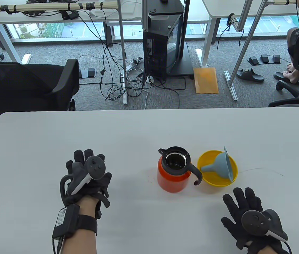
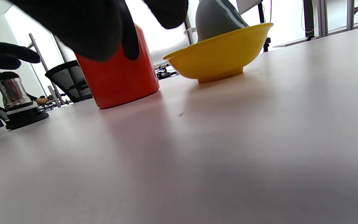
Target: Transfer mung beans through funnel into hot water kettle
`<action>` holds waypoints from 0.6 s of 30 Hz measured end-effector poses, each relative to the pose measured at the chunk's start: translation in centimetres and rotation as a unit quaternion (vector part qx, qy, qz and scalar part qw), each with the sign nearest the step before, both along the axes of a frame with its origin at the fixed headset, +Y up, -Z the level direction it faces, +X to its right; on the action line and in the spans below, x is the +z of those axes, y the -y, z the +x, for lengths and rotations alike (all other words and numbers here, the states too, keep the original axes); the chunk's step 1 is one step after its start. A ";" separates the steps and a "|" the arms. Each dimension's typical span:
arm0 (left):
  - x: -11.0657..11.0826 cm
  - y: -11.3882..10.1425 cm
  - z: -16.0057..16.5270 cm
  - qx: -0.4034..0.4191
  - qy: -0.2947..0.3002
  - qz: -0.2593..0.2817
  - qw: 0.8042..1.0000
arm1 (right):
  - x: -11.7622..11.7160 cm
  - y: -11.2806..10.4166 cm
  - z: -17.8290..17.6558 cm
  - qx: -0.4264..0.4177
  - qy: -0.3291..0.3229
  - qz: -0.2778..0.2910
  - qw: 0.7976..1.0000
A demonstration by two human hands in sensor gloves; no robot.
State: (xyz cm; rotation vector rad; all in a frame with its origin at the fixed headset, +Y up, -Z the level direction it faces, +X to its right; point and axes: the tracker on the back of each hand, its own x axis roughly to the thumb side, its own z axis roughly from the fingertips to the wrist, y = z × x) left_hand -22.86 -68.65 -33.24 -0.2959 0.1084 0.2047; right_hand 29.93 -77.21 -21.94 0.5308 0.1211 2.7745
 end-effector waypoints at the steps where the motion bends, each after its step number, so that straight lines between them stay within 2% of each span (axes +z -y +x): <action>1: -0.1 0.4 -0.7 0.000 -0.013 -0.009 1.000 | 0.0 0.1 0.1 -0.003 0.000 -0.003 1.000; 4: -0.2 2.3 -2.6 -0.003 -0.045 -0.039 0.998 | -0.1 0.2 0.3 -0.008 0.002 -0.009 1.000; 6: 0.0 3.3 -3.4 0.035 -0.057 -0.040 0.997 | -0.2 0.2 0.3 -0.010 0.002 -0.012 1.000; 8: 0.1 3.6 -3.7 0.071 -0.062 -0.006 0.996 | -0.2 0.2 0.3 -0.012 0.000 -0.015 1.000; 18: 0.0 3.3 -3.9 0.058 -0.068 0.021 0.996 | -0.3 0.4 0.3 -0.017 0.005 -0.025 1.000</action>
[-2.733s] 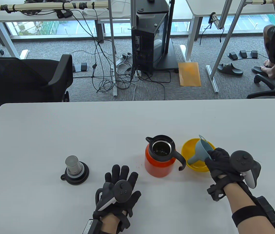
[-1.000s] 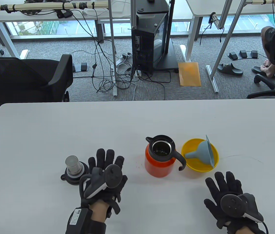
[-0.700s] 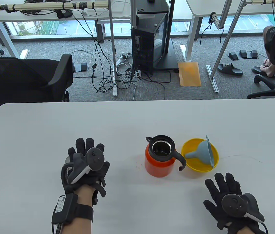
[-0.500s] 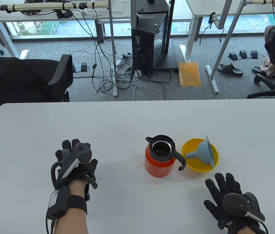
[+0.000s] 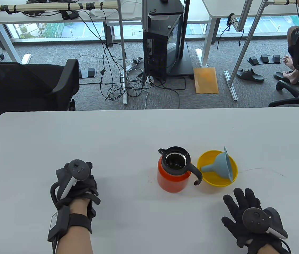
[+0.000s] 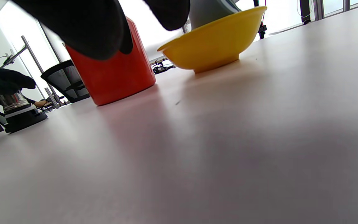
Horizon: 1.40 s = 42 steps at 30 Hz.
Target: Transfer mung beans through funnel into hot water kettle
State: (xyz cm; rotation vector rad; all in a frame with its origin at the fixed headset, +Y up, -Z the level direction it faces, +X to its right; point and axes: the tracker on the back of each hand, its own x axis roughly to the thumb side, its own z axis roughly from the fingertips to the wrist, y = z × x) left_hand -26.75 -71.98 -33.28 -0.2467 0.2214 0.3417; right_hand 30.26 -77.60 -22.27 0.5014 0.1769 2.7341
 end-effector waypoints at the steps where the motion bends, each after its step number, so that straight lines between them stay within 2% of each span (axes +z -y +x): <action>1: 0.0 -0.1 0.0 0.006 0.006 0.003 1.000 | 0.0 0.0 0.0 0.001 0.001 0.002 1.000; 6: 0.5 -1.5 -0.5 0.069 -0.002 0.038 0.997 | -0.1 -0.6 -0.1 -0.005 0.001 0.013 1.000; 10: 1.1 -4.1 -0.9 0.174 -0.023 0.090 0.980 | -0.5 -2.7 -0.4 -0.045 -0.004 0.040 0.998; 12: 1.3 -5.7 -0.7 0.251 -0.023 0.121 0.960 | -1.0 -4.3 -0.9 -0.074 -0.010 0.045 0.996; 14: 1.3 -7.3 0.1 0.356 -0.005 0.152 0.922 | -1.7 -6.4 -1.7 -0.110 -0.014 0.074 0.991; 17: 1.3 -9.7 2.6 0.456 0.024 0.177 0.872 | -3.1 -9.8 -3.8 -0.162 -0.032 0.100 0.981; 20: 1.3 -11.4 6.3 0.516 0.058 0.167 0.838 | -4.3 -12.9 -6.5 -0.229 -0.064 0.097 0.967; 24: 1.6 -12.5 11.3 0.559 0.108 0.137 0.811 | -5.6 -15.6 -9.6 -0.280 -0.111 0.080 0.950; 27: 2.0 -12.4 14.6 0.590 0.138 0.107 0.788 | -6.4 -16.3 -10.9 -0.336 -0.135 0.044 0.931; 32: 2.9 -11.5 18.4 0.650 0.188 0.043 0.735 | -6.9 -15.3 -11.5 -0.387 -0.166 -0.005 0.907; 35: 3.1 -11.0 19.3 0.653 0.189 0.040 0.732 | -6.7 -14.9 -11.0 -0.447 -0.158 0.008 0.881; 37: 3.2 -11.0 19.6 0.642 0.203 0.036 0.738 | -6.7 -14.6 -10.6 -0.453 -0.151 0.006 0.879; 40: 3.4 -11.3 19.8 0.588 0.222 0.052 0.776 | -6.5 -14.3 -10.3 -0.465 -0.148 0.001 0.873; 42: 3.4 -11.9 19.4 0.499 0.253 0.066 0.826 | -6.3 -14.3 -10.0 -0.483 -0.146 -0.009 0.863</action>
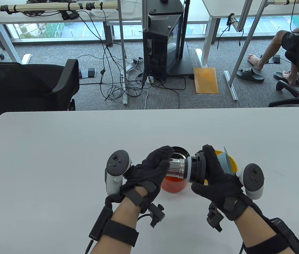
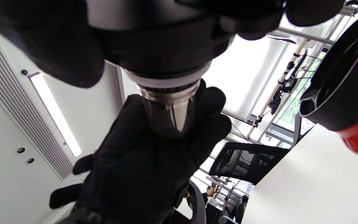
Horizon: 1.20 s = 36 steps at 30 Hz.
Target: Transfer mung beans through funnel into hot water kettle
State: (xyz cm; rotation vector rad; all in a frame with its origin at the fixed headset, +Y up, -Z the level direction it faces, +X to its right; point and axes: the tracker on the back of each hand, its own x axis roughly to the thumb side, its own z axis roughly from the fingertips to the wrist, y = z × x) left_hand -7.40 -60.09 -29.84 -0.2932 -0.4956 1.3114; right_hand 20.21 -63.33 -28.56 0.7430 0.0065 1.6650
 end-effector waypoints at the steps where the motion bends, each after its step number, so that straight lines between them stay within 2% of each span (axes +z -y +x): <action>1: 0.1 -0.4 -0.4 -0.061 -0.010 0.027 0.998 | 0.1 -0.1 0.3 0.000 0.007 0.006 1.000; 4: 0.4 -0.9 -1.7 -0.193 -0.045 0.086 0.976 | 0.0 0.0 1.0 0.009 0.021 0.013 1.000; 7: 0.9 -0.2 -2.9 -0.289 -0.074 0.109 0.948 | -0.2 0.4 1.7 0.005 0.038 0.008 0.999; 12: 1.8 3.2 -4.5 -0.381 -0.086 0.114 0.914 | -0.2 1.6 2.6 0.003 0.052 -0.005 0.999; 16: 2.5 7.0 -5.6 -0.456 -0.085 0.111 0.879 | 0.1 2.2 3.0 0.008 0.057 -0.005 0.998; 21: 3.7 12.1 -6.6 -0.473 -0.085 0.090 0.872 | 0.1 2.2 3.3 0.023 0.063 0.000 0.998; 26: 4.4 15.3 -6.9 -0.487 -0.091 0.080 0.865 | -0.3 1.4 3.2 0.034 0.072 0.009 0.997; 31: 4.5 15.8 -6.8 -0.501 -0.095 0.091 0.855 | -1.1 0.2 2.8 0.067 0.092 0.021 0.993; 36: 4.6 16.0 -6.8 -0.497 -0.099 0.099 0.856 | -2.2 -1.4 2.0 0.108 0.112 0.048 0.987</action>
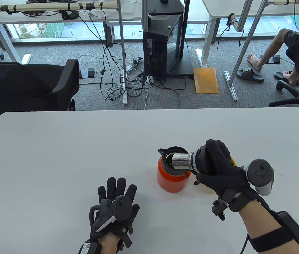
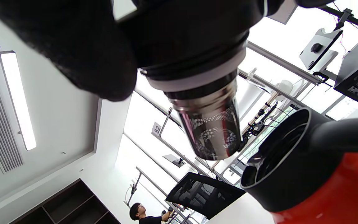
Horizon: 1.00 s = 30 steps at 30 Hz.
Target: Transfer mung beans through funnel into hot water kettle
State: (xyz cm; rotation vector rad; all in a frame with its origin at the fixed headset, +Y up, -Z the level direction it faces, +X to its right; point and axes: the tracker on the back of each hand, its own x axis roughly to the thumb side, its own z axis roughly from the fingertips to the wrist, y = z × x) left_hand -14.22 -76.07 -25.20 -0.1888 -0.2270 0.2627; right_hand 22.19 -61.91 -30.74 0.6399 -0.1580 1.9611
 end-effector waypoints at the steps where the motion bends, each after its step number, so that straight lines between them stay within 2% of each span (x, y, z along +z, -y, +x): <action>1: 0.0 0.2 0.0 -0.001 0.001 -0.002 1.000 | -0.3 -0.3 -0.2 0.009 0.004 0.002 1.000; 9: 0.1 0.7 0.1 0.005 0.008 -0.010 1.000 | -2.1 -2.2 -2.5 0.129 0.029 0.030 0.991; 14: 0.1 0.8 0.3 0.010 0.015 -0.010 1.000 | -2.8 -2.5 -4.8 0.185 0.039 0.034 0.981; 21: 0.2 1.0 0.0 0.020 0.014 -0.011 1.000 | -3.3 -1.5 -7.7 0.287 0.069 0.021 0.955; 30: 0.3 1.0 -0.2 0.023 0.012 -0.010 1.000 | -4.1 0.4 -9.8 0.336 0.085 -0.034 0.937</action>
